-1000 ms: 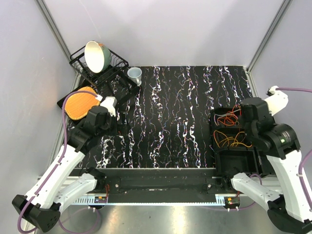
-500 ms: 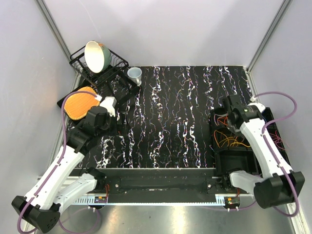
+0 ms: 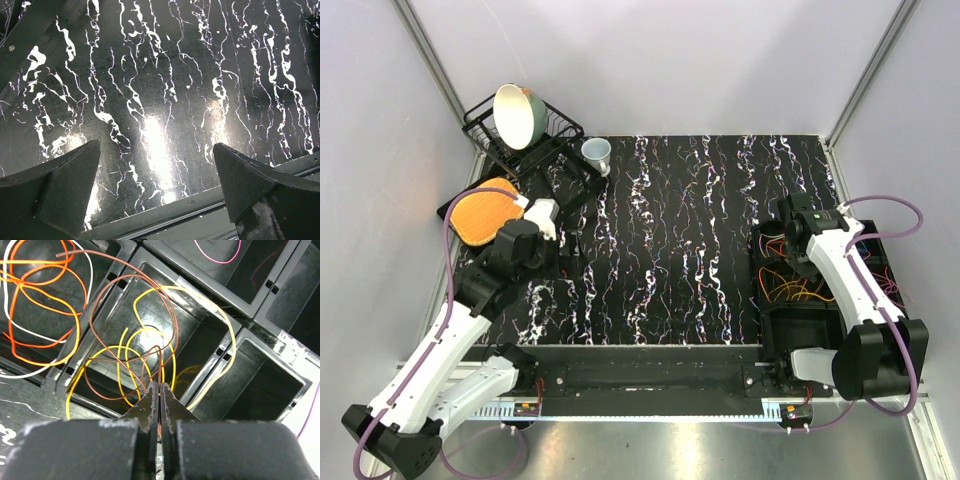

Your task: Untangle the cables

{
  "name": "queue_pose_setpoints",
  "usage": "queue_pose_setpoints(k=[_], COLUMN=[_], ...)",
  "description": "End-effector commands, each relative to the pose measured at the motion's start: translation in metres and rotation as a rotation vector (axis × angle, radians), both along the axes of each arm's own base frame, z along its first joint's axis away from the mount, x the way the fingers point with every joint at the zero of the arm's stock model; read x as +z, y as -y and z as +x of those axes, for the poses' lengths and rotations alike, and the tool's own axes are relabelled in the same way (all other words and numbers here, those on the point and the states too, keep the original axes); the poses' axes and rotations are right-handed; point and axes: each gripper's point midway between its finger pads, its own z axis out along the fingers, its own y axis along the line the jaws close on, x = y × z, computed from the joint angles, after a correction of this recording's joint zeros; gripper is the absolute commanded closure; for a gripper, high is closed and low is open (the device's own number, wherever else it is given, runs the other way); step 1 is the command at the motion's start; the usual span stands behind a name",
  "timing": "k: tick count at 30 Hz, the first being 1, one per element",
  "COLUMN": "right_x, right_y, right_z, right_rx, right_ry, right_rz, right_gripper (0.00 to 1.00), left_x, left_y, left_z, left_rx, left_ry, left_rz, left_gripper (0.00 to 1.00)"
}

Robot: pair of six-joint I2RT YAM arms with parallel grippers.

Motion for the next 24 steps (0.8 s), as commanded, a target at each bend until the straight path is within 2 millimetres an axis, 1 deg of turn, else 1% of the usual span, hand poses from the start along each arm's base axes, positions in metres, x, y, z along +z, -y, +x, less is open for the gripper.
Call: queue_pose_setpoints(k=[1,2,3,4,5,6,10,12,13,14,15,16,17,18,19,20,21,22,24], right_x=[0.009,-0.001,-0.004,-0.009,-0.02,-0.025,-0.049,-0.053,-0.052,-0.049,-0.042,-0.025,-0.013,-0.002,0.015,0.035,0.046,0.066,0.081], right_y=[0.005,0.003,0.0,-0.003,-0.005,-0.009,-0.011,-0.013,-0.014,-0.016,-0.015,-0.014,-0.013,-0.011,-0.011,-0.01,-0.012,-0.013,-0.019], right_z=[0.014,0.011,0.022,0.024,0.022,0.027,0.026,0.026,0.028,0.029,0.03,0.036,0.039,0.04,0.043,0.051,0.052,0.059,0.063], right_rx=[-0.088,-0.087,-0.084,-0.08,-0.073,-0.07,-0.067,-0.046,-0.036,-0.015,-0.01,0.0,0.022,0.039,0.068,0.096,0.118,0.138,0.189], right_ry=[0.13,0.124,0.174,0.191,0.179,0.2,0.112,0.08,0.077,0.074,0.081,0.134,0.156,0.179,0.225,0.265,0.283,0.329,0.34], right_rz=[-0.007,0.002,0.027,0.044,0.059,0.084,0.086,0.095,0.101,0.104,0.102,0.099,0.087,0.074,0.067,0.059,0.064,0.065,0.083], right_gripper=[1.0,1.0,1.0,1.0,1.0,1.0,1.0,0.99,0.93,0.81,0.68,0.56,0.29,0.14,0.02,0.0,0.0,0.0,0.0], left_x=[0.008,0.008,0.008,0.008,0.008,0.009,0.009,0.01,0.01,0.01,0.009,0.009,0.009,0.01,0.01,0.009,0.01,0.009,0.006], left_y=[0.009,0.009,0.01,0.01,0.009,0.008,0.006,0.006,0.006,0.006,0.006,0.006,0.006,0.005,0.005,0.004,0.004,0.004,0.005], left_z=[0.007,0.007,0.007,0.007,0.007,0.007,0.007,0.007,0.007,0.007,0.007,0.007,0.007,0.007,0.007,0.007,0.008,0.008,0.009], left_rx=[-0.031,-0.033,-0.036,-0.035,-0.033,-0.027,-0.019,-0.019,-0.019,-0.019,-0.02,-0.018,-0.018,-0.016,-0.015,-0.012,-0.008,-0.008,-0.01], left_ry=[0.046,0.045,0.044,0.047,0.046,0.05,0.053,0.056,0.056,0.056,0.054,0.053,0.054,0.057,0.059,0.057,0.06,0.055,0.045], left_rz=[-0.001,0.0,0.001,0.0,0.003,0.004,0.008,0.009,0.009,0.009,0.011,0.009,0.011,0.009,0.01,0.012,0.013,0.016,0.02], left_gripper=[0.01,0.01,0.01,0.01,0.01,0.01,0.01,0.01,0.01,0.01,0.01,0.01,0.01,0.01,0.01,0.01,0.01,0.01,0.01])
